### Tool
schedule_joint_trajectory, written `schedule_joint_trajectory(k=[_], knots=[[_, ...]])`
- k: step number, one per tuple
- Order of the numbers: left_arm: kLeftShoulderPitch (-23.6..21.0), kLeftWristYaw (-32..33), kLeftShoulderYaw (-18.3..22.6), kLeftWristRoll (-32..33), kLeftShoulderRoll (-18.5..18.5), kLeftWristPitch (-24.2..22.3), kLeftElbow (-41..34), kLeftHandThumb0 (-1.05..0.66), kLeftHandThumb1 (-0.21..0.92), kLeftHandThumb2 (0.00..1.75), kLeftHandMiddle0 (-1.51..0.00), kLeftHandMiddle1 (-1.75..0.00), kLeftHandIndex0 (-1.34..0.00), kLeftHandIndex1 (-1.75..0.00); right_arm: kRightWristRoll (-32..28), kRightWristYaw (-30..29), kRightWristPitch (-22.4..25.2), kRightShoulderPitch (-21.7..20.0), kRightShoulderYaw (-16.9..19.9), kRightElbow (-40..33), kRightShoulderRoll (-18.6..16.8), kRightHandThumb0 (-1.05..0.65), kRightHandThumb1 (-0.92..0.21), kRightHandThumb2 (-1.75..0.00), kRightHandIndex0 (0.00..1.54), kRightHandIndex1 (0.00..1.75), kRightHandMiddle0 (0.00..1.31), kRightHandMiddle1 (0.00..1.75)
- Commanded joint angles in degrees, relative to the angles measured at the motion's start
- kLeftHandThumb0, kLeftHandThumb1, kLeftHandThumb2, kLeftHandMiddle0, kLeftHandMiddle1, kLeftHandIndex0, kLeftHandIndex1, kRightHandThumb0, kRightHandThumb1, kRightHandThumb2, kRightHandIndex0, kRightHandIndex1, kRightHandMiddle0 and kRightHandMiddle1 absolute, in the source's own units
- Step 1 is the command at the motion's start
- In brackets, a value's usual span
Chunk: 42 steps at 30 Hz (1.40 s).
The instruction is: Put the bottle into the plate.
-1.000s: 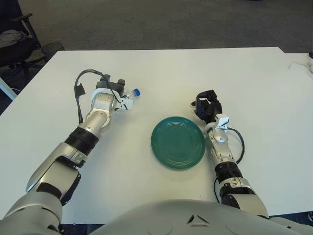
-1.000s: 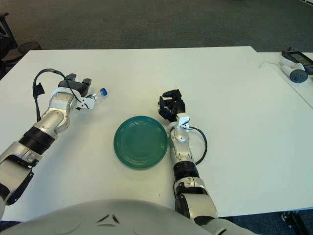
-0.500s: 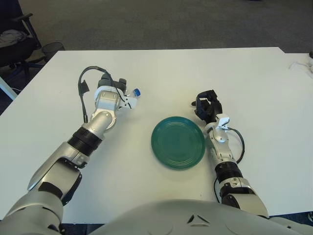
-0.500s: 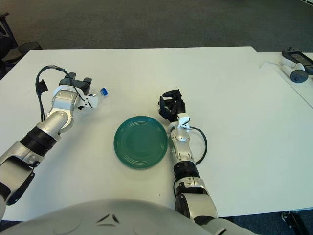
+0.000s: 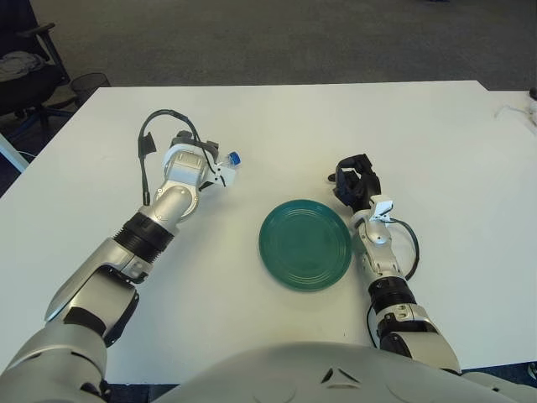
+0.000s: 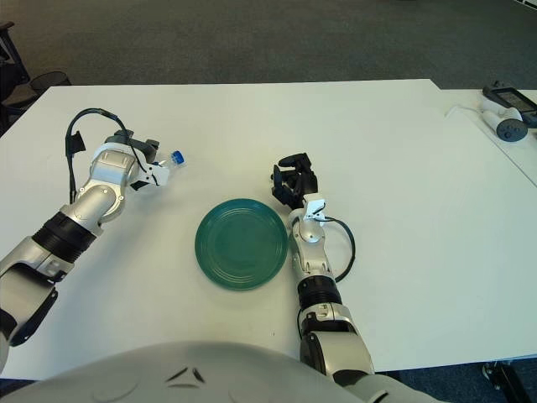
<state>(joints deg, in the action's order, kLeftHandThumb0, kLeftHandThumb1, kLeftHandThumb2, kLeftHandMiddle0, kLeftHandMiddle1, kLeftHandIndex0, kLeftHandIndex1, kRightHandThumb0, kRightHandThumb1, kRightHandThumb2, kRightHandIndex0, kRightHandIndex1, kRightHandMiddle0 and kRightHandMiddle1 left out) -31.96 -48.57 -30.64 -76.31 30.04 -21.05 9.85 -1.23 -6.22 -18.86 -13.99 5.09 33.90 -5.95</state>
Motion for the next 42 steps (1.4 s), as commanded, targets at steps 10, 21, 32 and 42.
schedule_joint_trajectory(k=[10, 21, 32, 42], knots=[[-2.36, 0.84, -0.77, -1.67, -1.25, -1.07, 4.17, -1.05, 0.92, 1.26, -0.06, -0.02, 0.00, 0.00, -0.66, -0.17, 3.71, 3.39, 0.35, 2.88, -0.03, -0.01, -0.67, -0.79, 0.42, 1.45, 0.31, 1.75], [-3.47, -0.90, -1.80, -0.52, -1.24, 1.04, 6.18, -1.05, 0.92, 1.27, -0.10, -0.03, 0.00, 0.00, -0.87, 0.13, 3.89, 3.37, 0.68, 3.08, 0.14, -0.01, -0.67, -0.79, 0.42, 1.45, 0.31, 1.75], [-5.17, 9.39, -2.96, 0.99, -3.92, 1.04, 20.32, -1.05, 0.92, 1.22, -0.15, -0.04, 0.00, 0.00, -0.57, 0.11, 3.98, 3.71, 0.58, 2.55, 0.35, -0.01, -0.67, -0.79, 0.43, 1.45, 0.31, 1.75], [-6.57, 11.89, -5.84, 1.09, -4.95, 0.51, 22.96, -1.05, 0.92, 1.26, -0.28, -0.09, 0.00, 0.00, -0.81, 0.47, 4.75, 4.20, 0.63, 1.51, 0.70, -0.01, -0.69, -0.76, 0.43, 1.43, 0.30, 1.75]])
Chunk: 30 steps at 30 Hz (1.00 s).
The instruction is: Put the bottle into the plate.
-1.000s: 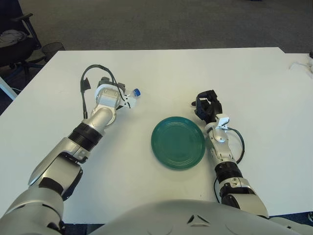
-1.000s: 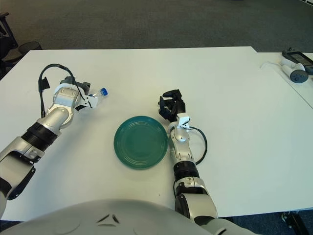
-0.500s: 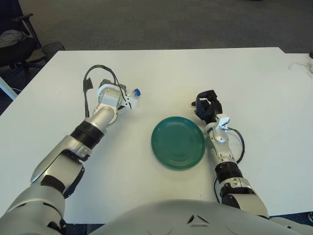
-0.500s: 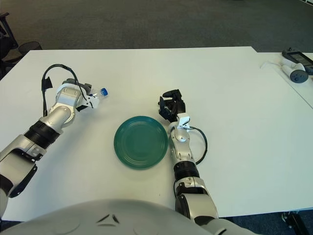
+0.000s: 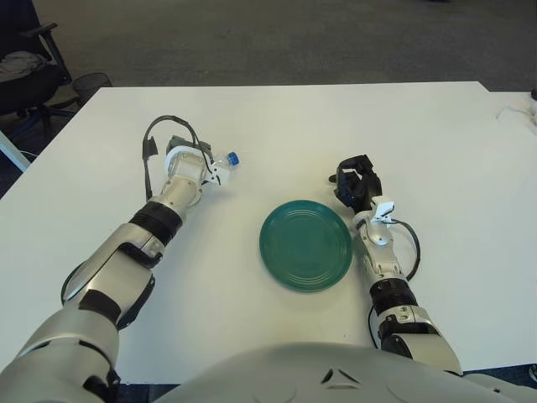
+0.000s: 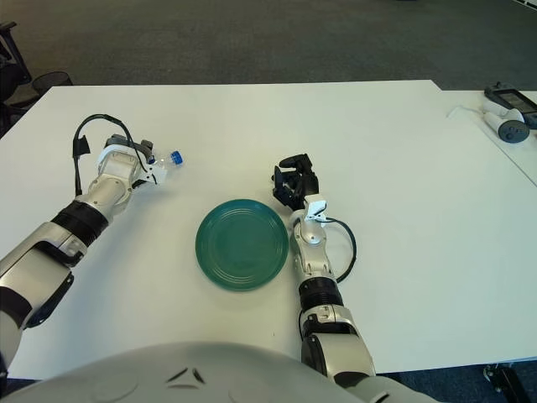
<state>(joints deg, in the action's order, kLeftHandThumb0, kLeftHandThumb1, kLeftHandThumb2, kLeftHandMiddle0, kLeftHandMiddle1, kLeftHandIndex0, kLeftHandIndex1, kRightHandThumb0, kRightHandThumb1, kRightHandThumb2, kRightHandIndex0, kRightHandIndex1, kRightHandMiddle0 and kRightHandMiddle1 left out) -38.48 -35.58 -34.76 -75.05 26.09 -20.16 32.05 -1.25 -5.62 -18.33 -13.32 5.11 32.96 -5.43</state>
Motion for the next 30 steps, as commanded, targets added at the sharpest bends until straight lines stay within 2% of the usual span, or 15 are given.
schedule_joint_trajectory(k=[1, 8, 13, 16, 18, 24, 29, 30], knots=[[-0.13, -1.10, -1.96, -0.30, -1.16, -0.88, 1.00, -1.05, 0.92, 1.26, -0.28, -0.09, 0.00, 0.00, -0.81, -0.15, 4.34, 3.54, 0.65, 2.37, 0.18, -0.01, -0.69, -0.76, 0.43, 1.43, 0.30, 1.75], [-0.33, -2.42, -3.34, 0.16, -0.67, -1.60, 0.77, -1.05, 0.92, 1.26, -0.33, -0.10, 0.00, 0.00, -0.79, -0.31, 5.10, 3.76, 0.72, 1.74, 0.13, -0.01, -0.69, -0.76, 0.44, 1.42, 0.30, 1.75], [-0.72, -4.70, -4.08, 1.65, 0.41, 1.19, 0.51, -1.05, 0.92, 1.25, -0.35, -0.10, 0.00, 0.00, -0.59, -0.58, 5.55, 3.90, 0.65, 1.30, 0.06, -0.01, -0.69, -0.76, 0.44, 1.42, 0.30, 1.75], [-1.12, -6.06, -4.56, 2.85, 1.17, 4.12, 0.63, -1.05, 0.92, 1.25, -0.37, -0.10, 0.00, 0.00, -0.31, -0.97, 6.05, 4.12, 0.58, 0.79, 0.06, -0.01, -0.69, -0.76, 0.44, 1.42, 0.30, 1.75], [-1.77, -5.18, -5.04, 4.35, 0.80, 7.25, 3.95, -1.05, 0.92, 1.25, -0.40, -0.11, 0.00, 0.00, -0.22, -1.23, 6.36, 4.23, 0.57, 0.49, 0.02, -0.01, -0.69, -0.76, 0.44, 1.42, 0.30, 1.75], [-2.68, -7.57, -5.69, 8.33, 0.72, 12.89, 6.46, -1.05, 0.92, 1.27, -0.46, -0.13, 0.00, 0.00, -0.36, -1.36, 7.15, 4.62, 0.57, -0.55, 0.05, -0.01, -0.69, -0.75, 0.44, 1.41, 0.30, 1.75], [-3.36, -9.49, -5.99, 11.14, 0.48, 15.71, 7.67, -1.05, 0.92, 1.28, -0.53, -0.16, 0.00, 0.00, -0.53, -1.25, 7.48, 4.84, 0.64, -1.10, 0.02, -0.01, -0.69, -0.76, 0.45, 1.41, 0.29, 1.75], [-2.53, -9.59, -5.50, 12.09, 1.10, 16.11, 5.63, -1.05, 0.92, 1.28, -0.54, -0.16, 0.00, 0.00, -0.51, -1.17, 7.59, 4.97, 0.57, -1.37, 0.02, -0.01, -0.69, -0.76, 0.45, 1.41, 0.29, 1.75]])
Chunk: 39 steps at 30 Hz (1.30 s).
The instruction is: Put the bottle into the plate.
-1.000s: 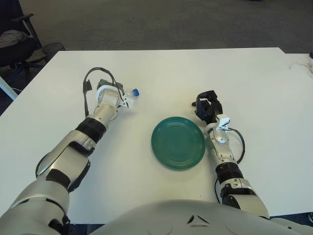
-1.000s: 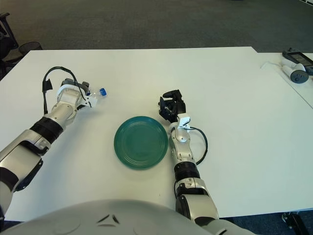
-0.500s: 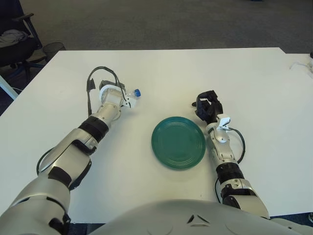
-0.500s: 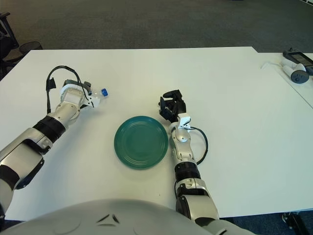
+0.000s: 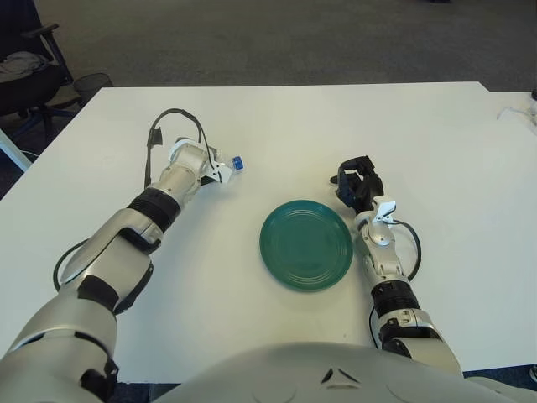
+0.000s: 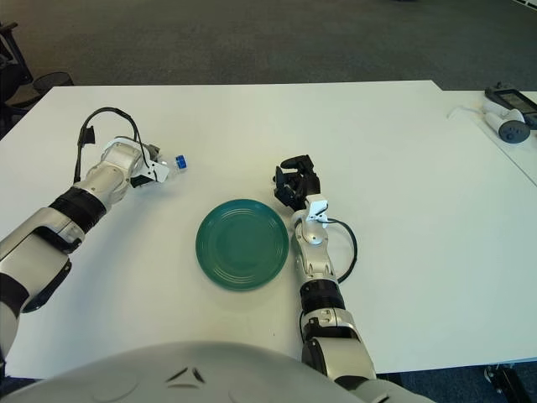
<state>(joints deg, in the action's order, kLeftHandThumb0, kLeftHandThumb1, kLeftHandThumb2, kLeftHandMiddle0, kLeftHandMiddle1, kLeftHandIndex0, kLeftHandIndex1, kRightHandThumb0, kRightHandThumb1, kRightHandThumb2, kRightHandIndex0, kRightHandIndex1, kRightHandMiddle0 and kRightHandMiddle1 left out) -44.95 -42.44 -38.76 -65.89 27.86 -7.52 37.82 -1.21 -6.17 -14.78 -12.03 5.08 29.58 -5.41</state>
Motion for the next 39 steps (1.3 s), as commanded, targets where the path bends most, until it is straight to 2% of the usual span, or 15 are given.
schedule_joint_trajectory(k=[1, 4, 6, 8, 10, 12, 18, 19, 21, 22, 24, 28, 30, 33, 39], knots=[[4.55, -2.74, -1.16, 3.60, -0.19, 3.69, -1.68, -1.05, 0.92, 1.27, -0.54, -0.16, -0.01, 0.00, -0.53, -0.57, 4.14, 3.79, 0.55, 1.79, -0.01, -0.01, -0.68, -0.76, 0.46, 1.41, 0.30, 1.75], [6.53, 0.04, -0.12, 5.47, -0.11, 3.50, -2.15, -1.05, 0.92, 1.25, -0.55, -0.16, -0.03, -0.02, -0.48, -0.42, 4.36, 4.00, 0.43, 1.38, -0.01, -0.01, -0.67, -0.77, 0.46, 1.41, 0.30, 1.75], [7.15, 1.84, 0.00, 6.25, -0.34, 3.57, -1.02, -1.05, 0.92, 1.24, -0.59, -0.11, -0.02, -0.23, -0.46, -0.37, 4.47, 4.08, 0.39, 1.23, 0.00, -0.01, -0.67, -0.77, 0.46, 1.41, 0.31, 1.75], [7.44, 4.44, -0.11, 6.83, -0.51, 4.27, 1.70, -1.05, 0.92, 1.24, -0.61, -0.10, -0.01, -0.35, -0.46, -0.31, 4.60, 4.19, 0.37, 1.00, 0.04, -0.01, -0.67, -0.77, 0.46, 1.40, 0.31, 1.75], [7.04, 12.87, -0.44, 7.17, -2.66, 6.19, 13.19, -1.05, 0.92, 1.24, -0.63, -0.09, 0.00, -0.46, -0.48, -0.21, 4.92, 4.34, 0.33, 0.67, 0.10, -0.01, -0.67, -0.77, 0.46, 1.40, 0.31, 1.75], [6.21, 16.97, -0.79, 7.40, -4.13, 7.26, 19.49, -1.04, 0.92, 1.23, -0.67, -0.10, 0.00, -0.69, -0.47, -0.23, 5.21, 4.37, 0.31, 0.50, 0.11, -0.01, -0.67, -0.77, 0.46, 1.41, 0.31, 1.75], [4.66, 18.68, -1.24, 8.39, -4.91, 8.42, 21.70, -1.01, 0.92, 1.22, -0.72, -0.13, 0.00, -1.00, -0.45, -0.18, 5.44, 4.51, 0.28, 0.08, 0.14, -0.01, -0.67, -0.77, 0.46, 1.41, 0.31, 1.75], [4.44, 19.27, -1.23, 8.54, -5.09, 8.52, 22.10, -1.00, 0.92, 1.21, -0.73, -0.24, -0.05, -1.14, -0.46, -0.15, 5.38, 4.51, 0.27, 0.08, 0.14, -0.01, -0.67, -0.77, 0.46, 1.41, 0.31, 1.75], [4.08, 20.69, -1.36, 8.73, -5.36, 8.78, 22.89, -0.99, 0.92, 1.18, -0.71, -0.71, -0.22, -1.49, -0.48, -0.07, 5.35, 4.63, 0.25, -0.12, 0.14, -0.01, -0.67, -0.77, 0.46, 1.41, 0.31, 1.75], [3.90, 21.33, -1.50, 8.80, -5.51, 8.95, 23.37, -0.98, 0.92, 1.16, -0.71, -0.86, -0.29, -1.59, -0.47, -0.04, 5.41, 4.73, 0.22, -0.30, 0.15, -0.01, -0.67, -0.77, 0.46, 1.41, 0.31, 1.75], [3.64, 22.65, -1.78, 8.95, -5.90, 9.14, 24.64, -0.97, 0.92, 1.15, -0.70, -0.99, -0.35, -1.66, -0.45, -0.03, 5.54, 4.86, 0.20, -0.56, 0.16, -0.01, -0.67, -0.77, 0.46, 1.41, 0.30, 1.75], [4.39, 27.02, -2.43, 8.96, -7.40, 8.67, 28.19, -0.97, 0.92, 1.11, -0.71, -1.18, -0.43, -1.73, -0.48, -0.05, 5.58, 4.94, 0.23, -0.71, 0.15, -0.01, -0.67, -0.77, 0.46, 1.41, 0.31, 1.75], [5.57, 30.65, -2.85, 8.74, -8.52, 8.12, 30.25, -0.98, 0.92, 1.08, -0.74, -1.46, -0.52, -1.74, -0.56, -0.04, 5.54, 5.13, 0.27, -1.02, 0.11, -0.01, -0.68, -0.76, 0.45, 1.41, 0.30, 1.75], [5.39, 32.96, -3.41, 8.50, -8.81, 8.55, 31.32, -1.00, 0.92, 1.01, -0.95, -1.65, -0.70, -1.74, -0.61, -0.02, 5.46, 5.27, 0.32, -1.23, 0.09, -0.01, -0.69, -0.75, 0.45, 1.40, 0.30, 1.75], [4.98, 34.58, -4.85, 7.92, -9.00, 9.11, 32.43, -1.00, 0.92, 0.92, -1.12, -1.74, -0.85, -1.75, -0.74, 0.10, 5.68, 5.64, 0.31, -1.96, 0.00, -0.01, -0.69, -0.74, 0.44, 1.40, 0.30, 1.75]])
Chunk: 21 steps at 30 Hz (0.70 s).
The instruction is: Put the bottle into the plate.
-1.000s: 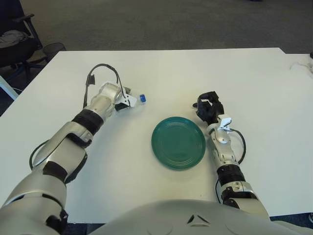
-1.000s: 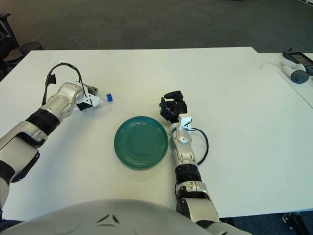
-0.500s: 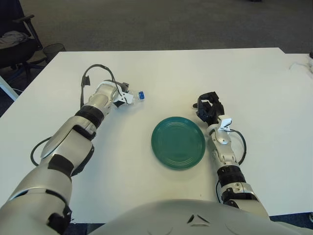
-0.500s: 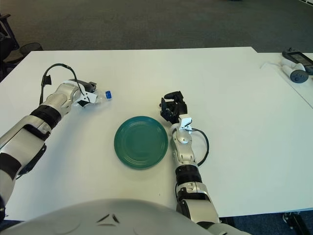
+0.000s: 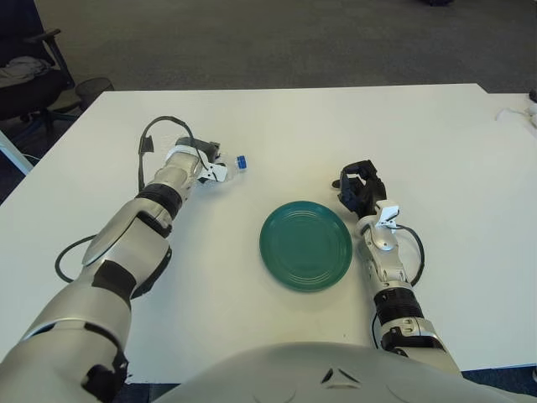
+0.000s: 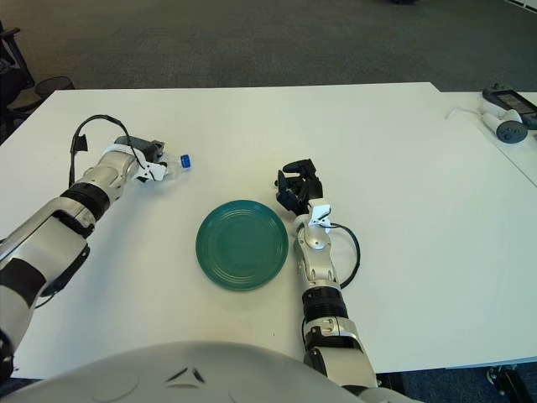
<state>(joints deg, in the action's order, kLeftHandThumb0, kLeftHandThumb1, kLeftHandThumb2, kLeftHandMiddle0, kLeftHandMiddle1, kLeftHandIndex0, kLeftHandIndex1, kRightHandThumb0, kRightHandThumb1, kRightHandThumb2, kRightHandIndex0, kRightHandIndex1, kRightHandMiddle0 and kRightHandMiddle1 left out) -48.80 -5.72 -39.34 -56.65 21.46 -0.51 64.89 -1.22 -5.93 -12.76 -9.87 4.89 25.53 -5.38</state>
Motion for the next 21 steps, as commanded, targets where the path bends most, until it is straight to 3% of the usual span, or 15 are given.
schedule_joint_trajectory(k=[1, 12, 21], knots=[[8.77, -1.91, -4.65, -1.51, -2.79, 2.03, 5.74, -0.99, 0.92, 0.91, -1.13, -1.74, -0.86, -1.75, -0.74, -0.04, 3.63, 3.50, 0.47, 2.05, 0.00, -0.01, -0.69, -0.74, 0.44, 1.40, 0.30, 1.74], [9.30, 2.74, -7.25, -1.64, -3.06, 2.19, 7.39, -0.95, 0.92, 0.80, -1.25, -1.75, -1.01, -1.75, -1.06, 1.09, 3.74, 3.94, 0.52, 1.47, 0.12, -0.01, -0.66, -0.80, 0.47, 1.42, 0.30, 1.74], [9.63, 5.18, -6.73, -0.56, -2.69, 2.27, 7.56, -0.93, 0.92, 0.69, -1.26, -1.75, -1.01, -1.75, -0.90, 1.31, 3.95, 4.02, 0.56, 1.22, 0.13, -0.01, -0.67, -0.77, 0.46, 1.41, 0.30, 1.75]])
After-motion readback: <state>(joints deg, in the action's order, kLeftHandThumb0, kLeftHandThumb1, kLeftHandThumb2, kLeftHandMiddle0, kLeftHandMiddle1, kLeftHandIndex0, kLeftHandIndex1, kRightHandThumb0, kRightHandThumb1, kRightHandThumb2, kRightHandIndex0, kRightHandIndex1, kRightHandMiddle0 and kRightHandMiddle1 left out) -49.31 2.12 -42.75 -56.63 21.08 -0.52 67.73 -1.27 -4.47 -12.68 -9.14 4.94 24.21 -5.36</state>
